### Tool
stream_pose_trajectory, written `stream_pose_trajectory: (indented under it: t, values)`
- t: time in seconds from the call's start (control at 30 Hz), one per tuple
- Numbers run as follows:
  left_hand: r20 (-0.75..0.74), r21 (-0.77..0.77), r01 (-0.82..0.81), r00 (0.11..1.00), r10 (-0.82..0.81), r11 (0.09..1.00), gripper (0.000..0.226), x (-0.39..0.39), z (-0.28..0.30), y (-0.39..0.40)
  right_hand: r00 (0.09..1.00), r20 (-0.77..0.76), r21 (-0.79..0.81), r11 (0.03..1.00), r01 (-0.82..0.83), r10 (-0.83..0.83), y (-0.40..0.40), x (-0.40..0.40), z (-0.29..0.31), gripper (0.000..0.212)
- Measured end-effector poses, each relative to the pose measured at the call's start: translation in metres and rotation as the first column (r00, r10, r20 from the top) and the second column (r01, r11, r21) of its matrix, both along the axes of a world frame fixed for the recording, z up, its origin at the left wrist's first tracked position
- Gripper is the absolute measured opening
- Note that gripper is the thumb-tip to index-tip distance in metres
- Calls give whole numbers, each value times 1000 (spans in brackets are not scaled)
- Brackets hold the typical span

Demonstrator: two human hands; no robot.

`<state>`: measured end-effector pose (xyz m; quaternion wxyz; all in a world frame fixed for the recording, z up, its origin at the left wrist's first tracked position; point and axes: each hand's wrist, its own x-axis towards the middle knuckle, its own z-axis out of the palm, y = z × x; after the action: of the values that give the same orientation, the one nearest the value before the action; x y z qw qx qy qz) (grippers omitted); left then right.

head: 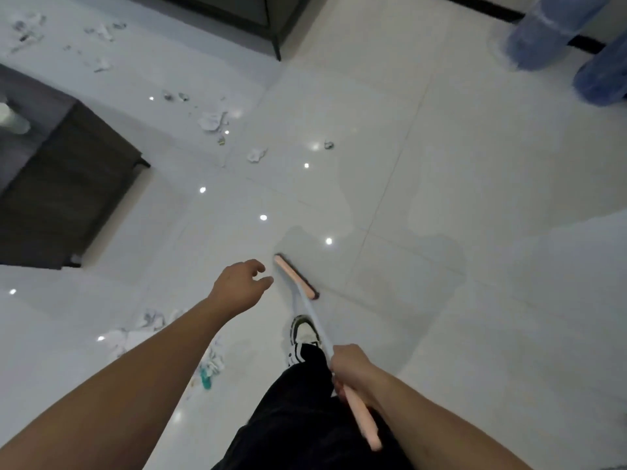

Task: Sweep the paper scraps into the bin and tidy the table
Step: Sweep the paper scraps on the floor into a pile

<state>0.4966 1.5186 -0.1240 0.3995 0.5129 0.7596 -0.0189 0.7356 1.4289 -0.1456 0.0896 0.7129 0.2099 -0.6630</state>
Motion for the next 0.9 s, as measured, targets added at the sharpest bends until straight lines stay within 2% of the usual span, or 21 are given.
stream_pose_trajectory:
  t: [0.1, 0.17, 0.23, 0.37, 0.5, 0.6, 0.7, 0.9]
  values:
    - [-30, -11, -133, 991, 133, 991, 40, -35, 11, -9, 984, -120, -179, 972, -151, 131, 7, -39, 5, 13]
    - [-79, -38, -225, 972, 222, 974, 43, -59, 20, -15, 962, -187, -239, 940, -244, 202, 16, -57, 7, 19]
    - [-121, -31, -310, 945, 304, 950, 44, -76, 29, -15, 920, -235, -224, 903, -366, 314, 33, -69, 11, 16]
    - [-145, 9, -441, 887, 438, 897, 43, -81, 40, 3, 860, -209, -104, 864, -493, 466, 104, -71, 16, 31]
    - [-144, 32, -518, 844, 517, 855, 42, -54, 40, 54, 886, -129, -88, 885, -457, 445, 209, -58, 15, 13]
    - [-128, 25, -556, 823, 554, 831, 43, -21, 40, 108, 905, -95, -41, 906, -421, 415, 297, -31, 14, 12]
    - [-102, -4, -516, 852, 513, 856, 43, 14, 44, 166, 929, -75, 43, 931, -361, 364, 374, 6, 18, 20]
    - [-63, 22, -429, 901, 429, 903, 43, 48, 46, 273, 975, -15, 155, 964, -217, 222, 495, 50, 22, 15]
